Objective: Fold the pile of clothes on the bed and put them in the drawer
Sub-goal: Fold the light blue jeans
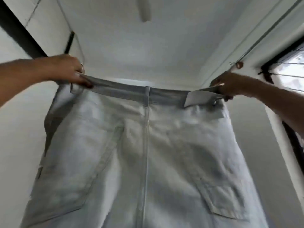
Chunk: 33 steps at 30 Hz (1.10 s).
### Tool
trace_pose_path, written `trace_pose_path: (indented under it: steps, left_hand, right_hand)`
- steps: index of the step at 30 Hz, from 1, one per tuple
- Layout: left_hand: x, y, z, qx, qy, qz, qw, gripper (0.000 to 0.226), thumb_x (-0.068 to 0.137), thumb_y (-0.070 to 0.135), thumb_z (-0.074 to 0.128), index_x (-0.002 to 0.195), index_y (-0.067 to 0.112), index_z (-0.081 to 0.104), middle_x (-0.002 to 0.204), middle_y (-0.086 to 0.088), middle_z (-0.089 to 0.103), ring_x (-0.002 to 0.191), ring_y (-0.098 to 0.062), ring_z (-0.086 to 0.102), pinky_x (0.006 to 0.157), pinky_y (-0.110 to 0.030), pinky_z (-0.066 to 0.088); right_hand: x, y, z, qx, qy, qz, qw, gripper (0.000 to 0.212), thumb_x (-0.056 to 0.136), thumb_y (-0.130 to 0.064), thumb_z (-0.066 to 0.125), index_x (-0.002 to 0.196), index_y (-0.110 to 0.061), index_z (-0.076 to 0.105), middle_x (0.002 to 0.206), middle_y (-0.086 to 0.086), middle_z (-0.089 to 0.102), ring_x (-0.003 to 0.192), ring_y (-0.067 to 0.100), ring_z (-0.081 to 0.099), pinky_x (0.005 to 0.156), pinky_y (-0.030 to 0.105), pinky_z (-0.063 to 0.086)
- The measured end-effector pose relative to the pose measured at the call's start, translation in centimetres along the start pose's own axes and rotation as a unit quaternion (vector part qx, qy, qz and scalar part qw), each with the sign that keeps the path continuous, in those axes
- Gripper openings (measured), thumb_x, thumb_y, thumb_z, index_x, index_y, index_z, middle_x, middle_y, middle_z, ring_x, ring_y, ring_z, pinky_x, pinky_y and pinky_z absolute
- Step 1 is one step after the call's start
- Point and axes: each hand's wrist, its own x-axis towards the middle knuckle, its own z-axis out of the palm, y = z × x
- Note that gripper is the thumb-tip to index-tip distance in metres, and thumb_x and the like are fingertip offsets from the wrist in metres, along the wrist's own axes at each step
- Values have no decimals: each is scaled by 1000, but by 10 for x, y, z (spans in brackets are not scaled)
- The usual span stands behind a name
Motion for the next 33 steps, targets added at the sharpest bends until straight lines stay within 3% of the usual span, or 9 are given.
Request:
trace_pose_path:
  steps: [4, 9, 13, 18, 20, 22, 25, 29, 33]
  left_hand:
    - [-22, -17, 21, -66, 64, -9, 996, 53, 69, 71, 55, 66, 18, 54, 73, -11, 60, 81, -34, 59, 76, -37, 48]
    - [-100, 11, 77, -161, 150, 51, 974, 61, 64, 80, 44, 100, 31, 50, 73, -10, 67, 77, -38, 67, 70, -44, 53]
    - [-234, 56, 160, -95, -151, 84, 980, 77, 68, 89, 19, 128, 46, 42, 100, 5, 72, 94, -17, 69, 75, -31, 53]
    - [-437, 114, 256, -50, -426, 206, 880, 50, 87, 71, 40, 118, 36, 56, 102, 4, 69, 94, -10, 67, 71, -29, 50]
    - [-507, 122, 289, -72, -414, 249, 872, 35, 69, 65, 69, 79, 32, 69, 59, -2, 65, 51, -14, 66, 41, -34, 48]
    - [-552, 120, 321, -151, -357, 234, 892, 48, 82, 65, 52, 55, 26, 60, 36, -1, 49, 27, -17, 51, 22, -28, 35]
    - [-586, 118, 339, -209, -249, 255, 911, 69, 95, 62, 9, 61, 26, 57, 41, 1, 51, 33, -17, 56, 28, -27, 37]
    - [-600, 116, 337, -214, -272, 277, 896, 67, 97, 57, 18, 91, 20, 74, 59, 8, 63, 51, -16, 65, 44, -29, 46]
    - [-612, 111, 330, -266, -257, 295, 881, 50, 103, 43, 13, 112, 23, 58, 70, 13, 60, 57, -11, 61, 63, -26, 32]
  right_hand:
    - [5, 126, -147, 202, 174, 159, 951, 12, 90, -6, 57, 79, -10, 61, 52, 0, 51, 27, 3, 44, 29, 11, 33]
    - [-24, 155, -88, 144, -39, 156, 976, 26, 84, 11, 48, 84, -7, 65, 50, 8, 56, 34, 9, 47, 32, 14, 34]
    - [-144, 169, 33, 98, -245, 109, 958, 45, 77, 25, 38, 80, -11, 65, 46, 2, 58, 34, 5, 52, 35, 17, 40]
    - [-371, 186, 181, 161, -397, 159, 889, 45, 70, 4, 44, 78, -33, 68, 65, -13, 68, 51, -3, 59, 53, 14, 47]
    - [-446, 183, 215, 185, -432, 201, 859, 50, 71, 4, 44, 81, -38, 71, 70, -14, 69, 58, -1, 61, 58, 19, 49]
    - [-497, 185, 232, 204, -431, 250, 843, 50, 72, 12, 41, 80, -28, 71, 69, -6, 68, 56, 3, 61, 55, 21, 48]
    - [-534, 181, 234, 223, -380, 300, 846, 53, 74, 17, 45, 89, -28, 67, 85, -8, 72, 73, -3, 65, 65, 19, 49]
    - [-549, 179, 228, 298, -354, 360, 810, 40, 86, 15, 48, 111, -14, 60, 101, -3, 71, 63, 32, 67, 55, 32, 57]
    - [-544, 171, 222, 345, -358, 364, 788, 35, 89, 14, 50, 111, -12, 59, 107, -4, 69, 58, 12, 66, 47, 25, 52]
